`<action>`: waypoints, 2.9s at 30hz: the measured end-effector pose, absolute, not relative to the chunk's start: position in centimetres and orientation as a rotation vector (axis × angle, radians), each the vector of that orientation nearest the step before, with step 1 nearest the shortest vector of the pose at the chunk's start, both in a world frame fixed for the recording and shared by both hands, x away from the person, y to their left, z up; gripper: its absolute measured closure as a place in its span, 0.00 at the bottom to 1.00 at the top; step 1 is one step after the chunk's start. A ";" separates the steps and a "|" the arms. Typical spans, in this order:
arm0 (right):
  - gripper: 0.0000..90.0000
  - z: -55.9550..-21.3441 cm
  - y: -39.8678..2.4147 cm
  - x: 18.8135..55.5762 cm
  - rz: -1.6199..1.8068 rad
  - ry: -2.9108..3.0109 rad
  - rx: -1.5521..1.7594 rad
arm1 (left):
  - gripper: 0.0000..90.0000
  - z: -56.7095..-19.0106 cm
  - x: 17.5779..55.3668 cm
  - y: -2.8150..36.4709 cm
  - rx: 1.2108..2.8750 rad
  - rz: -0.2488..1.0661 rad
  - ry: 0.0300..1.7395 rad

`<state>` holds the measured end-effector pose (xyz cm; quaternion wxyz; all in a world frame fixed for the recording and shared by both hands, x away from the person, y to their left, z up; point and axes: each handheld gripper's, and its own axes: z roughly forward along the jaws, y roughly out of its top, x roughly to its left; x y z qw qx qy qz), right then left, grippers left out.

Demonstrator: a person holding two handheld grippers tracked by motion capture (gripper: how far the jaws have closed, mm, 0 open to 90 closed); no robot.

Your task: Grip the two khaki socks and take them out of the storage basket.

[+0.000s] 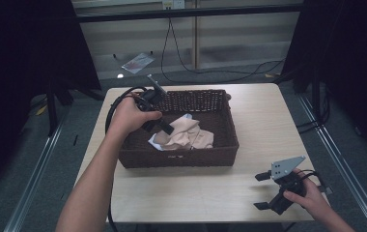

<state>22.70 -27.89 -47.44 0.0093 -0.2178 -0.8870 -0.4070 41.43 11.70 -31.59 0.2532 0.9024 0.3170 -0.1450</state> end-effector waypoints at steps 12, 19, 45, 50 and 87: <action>0.03 -47.5 -27.8 22.7 -1.267 -2.766 -0.684 | 0.92 -30.2 39.8 11.3 2.494 -0.402 0.786; 0.03 -47.5 -27.8 22.7 -1.267 -2.766 -0.683 | 0.92 -30.1 39.0 11.0 2.517 -0.416 0.742; 0.03 -47.5 -27.8 22.7 -1.268 -2.770 -0.680 | 0.92 -32.3 35.7 9.5 2.564 -0.413 0.631; 0.03 -47.5 -27.8 22.7 -1.268 -2.769 -0.680 | 0.92 -33.0 35.3 9.2 2.578 -0.415 0.620; 0.03 -47.4 -27.8 22.6 -1.269 -2.777 -0.675 | 0.46 -34.9 34.1 7.7 2.565 -0.322 0.582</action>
